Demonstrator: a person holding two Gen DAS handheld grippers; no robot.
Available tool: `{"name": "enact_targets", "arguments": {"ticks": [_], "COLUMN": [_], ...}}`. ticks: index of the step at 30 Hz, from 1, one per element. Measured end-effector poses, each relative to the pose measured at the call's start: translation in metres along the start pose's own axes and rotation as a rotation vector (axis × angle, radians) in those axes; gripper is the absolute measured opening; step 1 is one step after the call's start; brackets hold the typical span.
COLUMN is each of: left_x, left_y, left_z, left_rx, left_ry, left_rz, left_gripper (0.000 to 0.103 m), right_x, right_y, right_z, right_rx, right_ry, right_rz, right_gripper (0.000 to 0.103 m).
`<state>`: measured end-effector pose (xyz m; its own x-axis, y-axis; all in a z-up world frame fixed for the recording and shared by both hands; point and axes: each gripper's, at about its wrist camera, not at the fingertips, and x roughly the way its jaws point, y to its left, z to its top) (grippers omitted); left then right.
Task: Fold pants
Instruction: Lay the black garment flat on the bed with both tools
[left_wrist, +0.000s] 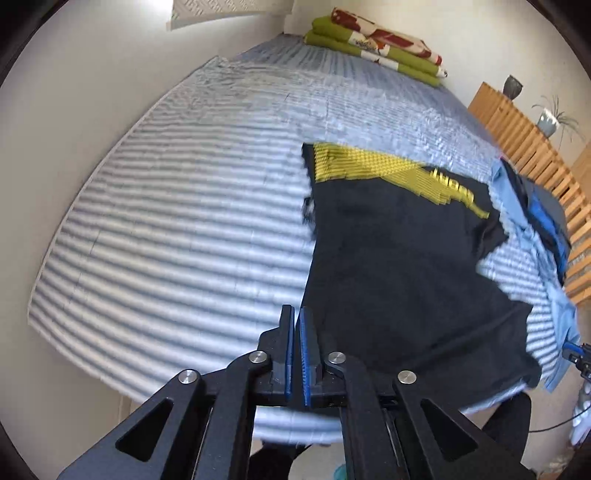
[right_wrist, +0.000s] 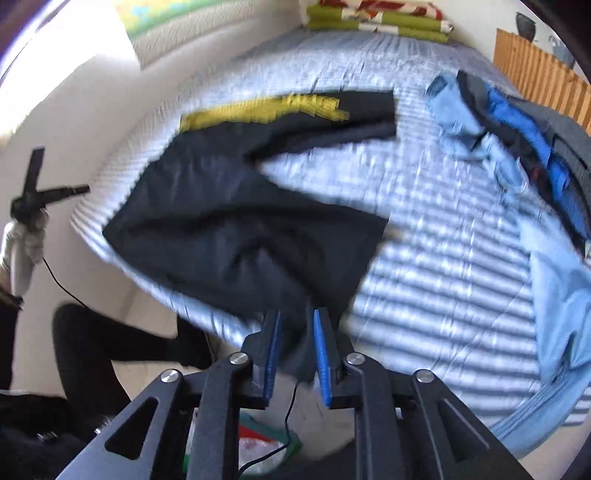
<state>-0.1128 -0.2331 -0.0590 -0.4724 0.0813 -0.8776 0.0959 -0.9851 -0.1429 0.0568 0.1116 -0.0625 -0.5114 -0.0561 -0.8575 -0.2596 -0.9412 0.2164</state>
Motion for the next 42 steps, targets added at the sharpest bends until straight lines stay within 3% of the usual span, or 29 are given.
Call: {"name": "enact_targets", "arguments": {"ticks": [4, 7, 10, 13, 18, 21, 24, 28, 30, 31, 32, 33, 38, 42], "left_x": [0.025, 0.060, 0.104, 0.148, 0.209, 0.234, 0.248, 0.266, 0.271, 0.272, 0.272, 0.273, 0.275, 0.272], "left_y": [-0.017, -0.024, -0.030, -0.036, -0.034, -0.034, -0.038, -0.042, -0.044, -0.047, -0.049, -0.052, -0.057, -0.057], "left_z": [0.063, 0.104, 0.139, 0.165, 0.189, 0.198, 0.206, 0.211, 0.212, 0.213, 0.213, 0.214, 0.216, 0.215], "left_rx": [0.005, -0.041, -0.052, -0.058, -0.077, -0.094, -0.083, -0.077, -0.074, -0.063, -0.052, -0.040, -0.031, -0.031], "left_ry": [-0.014, 0.010, 0.042, 0.075, 0.124, 0.136, 0.128, 0.127, 0.127, 0.125, 0.125, 0.125, 0.119, 0.117], "left_rz": [-0.002, -0.022, 0.007, 0.044, 0.088, 0.100, 0.107, 0.133, 0.140, 0.147, 0.150, 0.151, 0.152, 0.144], "left_gripper": [0.027, 0.035, 0.040, 0.056, 0.064, 0.064, 0.064, 0.052, 0.047, 0.046, 0.042, 0.038, 0.033, 0.031], "right_x": [-0.010, -0.003, 0.023, 0.061, 0.128, 0.158, 0.179, 0.203, 0.213, 0.211, 0.209, 0.209, 0.170, 0.136], "right_y": [-0.017, -0.039, -0.066, -0.094, -0.139, -0.143, -0.131, -0.123, -0.116, -0.111, -0.106, -0.104, -0.095, -0.109], "right_z": [0.052, 0.089, 0.130, 0.168, 0.207, 0.212, 0.211, 0.212, 0.207, 0.205, 0.203, 0.200, 0.169, 0.149], "right_rx": [0.042, 0.082, 0.128, 0.161, 0.297, 0.308, 0.216, 0.186, 0.154, 0.116, 0.084, 0.065, -0.092, -0.129], "right_ry": [-0.130, -0.191, -0.160, -0.095, -0.008, 0.040, 0.080, 0.108, 0.127, 0.115, 0.129, 0.141, 0.167, 0.247], "right_rz": [0.009, 0.005, -0.001, -0.017, 0.076, 0.135, 0.168, 0.177, 0.135, 0.097, 0.076, 0.071, -0.017, 0.001], "right_gripper": [0.023, 0.034, 0.034, 0.035, 0.036, 0.036, 0.035, 0.035, 0.025, 0.021, 0.009, 0.006, 0.005, 0.005]}}
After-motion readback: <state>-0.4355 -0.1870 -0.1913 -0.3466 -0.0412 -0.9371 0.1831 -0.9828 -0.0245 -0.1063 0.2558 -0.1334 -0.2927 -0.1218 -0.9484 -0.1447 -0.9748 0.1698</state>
